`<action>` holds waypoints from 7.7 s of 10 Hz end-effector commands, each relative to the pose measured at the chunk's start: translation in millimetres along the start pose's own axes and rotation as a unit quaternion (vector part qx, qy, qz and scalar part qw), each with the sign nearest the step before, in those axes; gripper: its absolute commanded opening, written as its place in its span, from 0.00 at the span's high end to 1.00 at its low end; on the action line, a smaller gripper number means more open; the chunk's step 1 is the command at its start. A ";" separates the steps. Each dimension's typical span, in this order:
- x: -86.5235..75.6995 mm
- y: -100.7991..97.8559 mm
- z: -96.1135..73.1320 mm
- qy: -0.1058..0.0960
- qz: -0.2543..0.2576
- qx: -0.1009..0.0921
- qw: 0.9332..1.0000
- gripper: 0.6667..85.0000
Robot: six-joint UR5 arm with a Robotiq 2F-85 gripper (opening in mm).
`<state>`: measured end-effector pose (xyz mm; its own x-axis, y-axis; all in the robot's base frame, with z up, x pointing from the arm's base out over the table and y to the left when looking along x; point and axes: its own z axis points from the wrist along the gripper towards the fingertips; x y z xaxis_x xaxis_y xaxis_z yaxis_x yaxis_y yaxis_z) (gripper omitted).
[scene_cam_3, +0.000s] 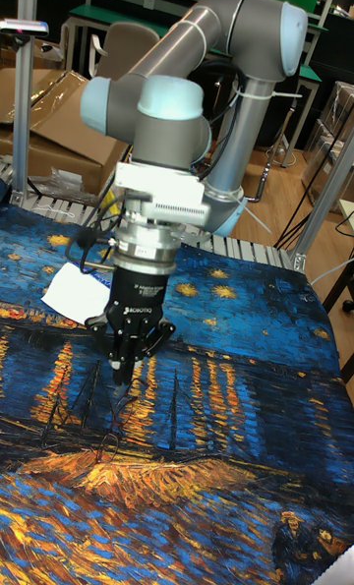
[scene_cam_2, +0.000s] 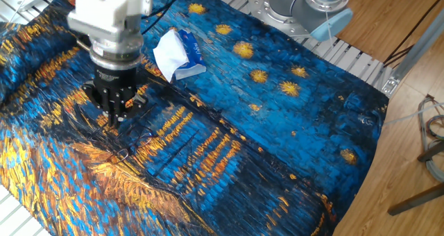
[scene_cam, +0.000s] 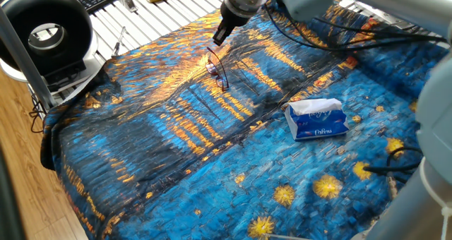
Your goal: Unfold the leg of the glasses (with one hand)
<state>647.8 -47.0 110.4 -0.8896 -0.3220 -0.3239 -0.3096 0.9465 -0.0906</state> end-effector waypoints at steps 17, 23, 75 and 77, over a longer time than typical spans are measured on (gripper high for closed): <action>37.5 22.1 13.8 0.108 0.104 -0.025 0.988 1.00; 25.5 8.8 11.8 0.115 0.090 -0.024 0.989 1.00; 29.6 38.2 -3.3 0.228 0.035 -0.077 0.970 1.00; 22.1 41.2 -5.6 0.229 0.037 -0.068 0.970 1.00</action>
<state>606.3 -22.0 99.0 -0.9543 -0.2652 0.1379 -0.2588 0.9639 0.0623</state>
